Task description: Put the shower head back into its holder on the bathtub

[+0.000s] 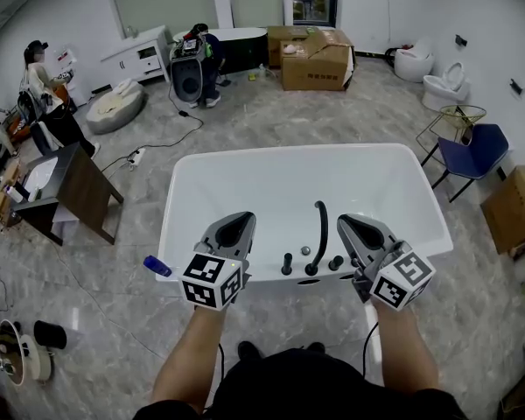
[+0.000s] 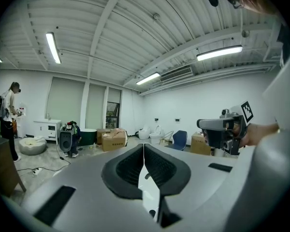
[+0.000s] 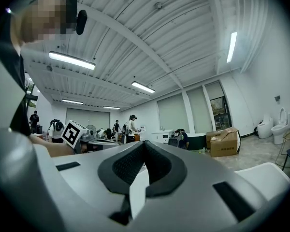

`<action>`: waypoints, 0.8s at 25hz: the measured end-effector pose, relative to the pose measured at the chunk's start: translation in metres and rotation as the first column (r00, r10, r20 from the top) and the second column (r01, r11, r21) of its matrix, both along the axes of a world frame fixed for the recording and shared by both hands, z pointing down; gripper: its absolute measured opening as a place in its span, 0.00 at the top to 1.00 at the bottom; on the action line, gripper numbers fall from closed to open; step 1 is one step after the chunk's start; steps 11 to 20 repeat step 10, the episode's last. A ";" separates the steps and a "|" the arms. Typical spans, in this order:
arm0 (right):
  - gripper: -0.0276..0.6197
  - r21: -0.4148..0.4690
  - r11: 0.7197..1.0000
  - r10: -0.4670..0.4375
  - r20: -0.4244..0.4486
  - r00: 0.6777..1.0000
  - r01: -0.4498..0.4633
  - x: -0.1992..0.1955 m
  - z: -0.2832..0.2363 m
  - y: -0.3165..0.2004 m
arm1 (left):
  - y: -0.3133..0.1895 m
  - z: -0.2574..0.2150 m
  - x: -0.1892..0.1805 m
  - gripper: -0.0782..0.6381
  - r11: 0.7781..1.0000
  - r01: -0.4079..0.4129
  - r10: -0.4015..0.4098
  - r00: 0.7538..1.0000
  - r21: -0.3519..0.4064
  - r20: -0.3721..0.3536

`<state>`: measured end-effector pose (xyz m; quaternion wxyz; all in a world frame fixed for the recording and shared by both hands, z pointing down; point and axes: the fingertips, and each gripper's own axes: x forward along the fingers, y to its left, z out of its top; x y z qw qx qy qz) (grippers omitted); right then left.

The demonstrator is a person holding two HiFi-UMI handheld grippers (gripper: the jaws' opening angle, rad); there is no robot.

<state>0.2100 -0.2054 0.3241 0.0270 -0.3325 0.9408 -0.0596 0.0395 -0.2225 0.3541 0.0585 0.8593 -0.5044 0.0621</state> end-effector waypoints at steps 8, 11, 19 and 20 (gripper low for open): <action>0.93 0.002 1.000 0.014 0.030 0.999 -0.014 0.010 -0.008 -0.001 | 0.002 -0.003 -0.003 0.87 1.000 0.012 -0.012 1.000 0.004 -0.005; 0.93 0.006 1.000 0.017 0.034 0.999 -0.017 0.012 -0.012 -0.001 | 0.003 -0.006 -0.004 0.87 1.000 0.015 -0.015 1.000 0.007 -0.007; 0.93 0.006 1.000 0.017 0.034 0.999 -0.017 0.012 -0.012 -0.001 | 0.003 -0.006 -0.004 0.87 1.000 0.015 -0.015 1.000 0.007 -0.007; 0.93 0.006 1.000 0.017 0.034 0.999 -0.017 0.012 -0.012 -0.001 | 0.003 -0.006 -0.004 0.87 1.000 0.015 -0.015 1.000 0.007 -0.007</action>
